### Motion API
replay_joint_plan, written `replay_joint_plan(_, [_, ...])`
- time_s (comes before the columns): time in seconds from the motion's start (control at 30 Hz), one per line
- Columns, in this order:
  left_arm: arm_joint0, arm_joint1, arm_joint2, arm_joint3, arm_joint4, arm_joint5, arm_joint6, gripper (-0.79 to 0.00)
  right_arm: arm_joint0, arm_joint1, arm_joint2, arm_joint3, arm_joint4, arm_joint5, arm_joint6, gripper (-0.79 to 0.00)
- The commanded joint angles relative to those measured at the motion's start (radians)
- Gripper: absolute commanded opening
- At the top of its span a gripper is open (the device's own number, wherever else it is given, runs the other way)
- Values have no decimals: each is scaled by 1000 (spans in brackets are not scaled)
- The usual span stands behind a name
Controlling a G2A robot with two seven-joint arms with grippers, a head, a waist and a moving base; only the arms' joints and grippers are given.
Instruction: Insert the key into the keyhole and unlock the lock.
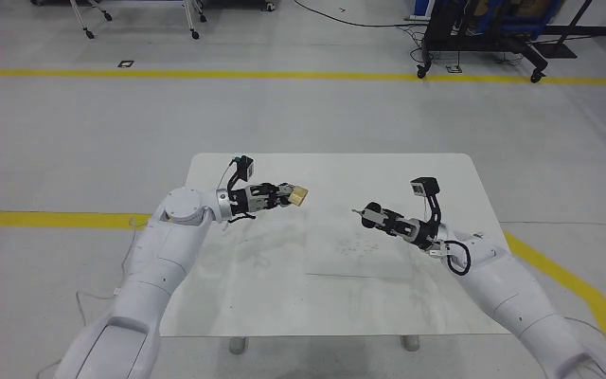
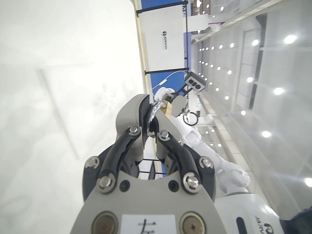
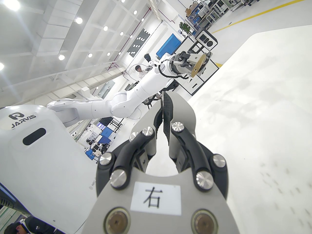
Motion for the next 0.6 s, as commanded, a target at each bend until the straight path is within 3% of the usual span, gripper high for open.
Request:
replay_joint_plan(0.0, [-17,-12,18,30,-42,20,-12,-785,6,-9,-7,-20,-29,44,-41,-785])
replay_joint_plan(0.2, [-80,-45,84,96,-20,26,35,-785,32,-44,-38,-32,-46,108,-120,-785])
replay_joint_plan(0.57, [-69,-45,84,87,-18,29,51,-785,35,-48,-43,-32,-41,120,-109,-785])
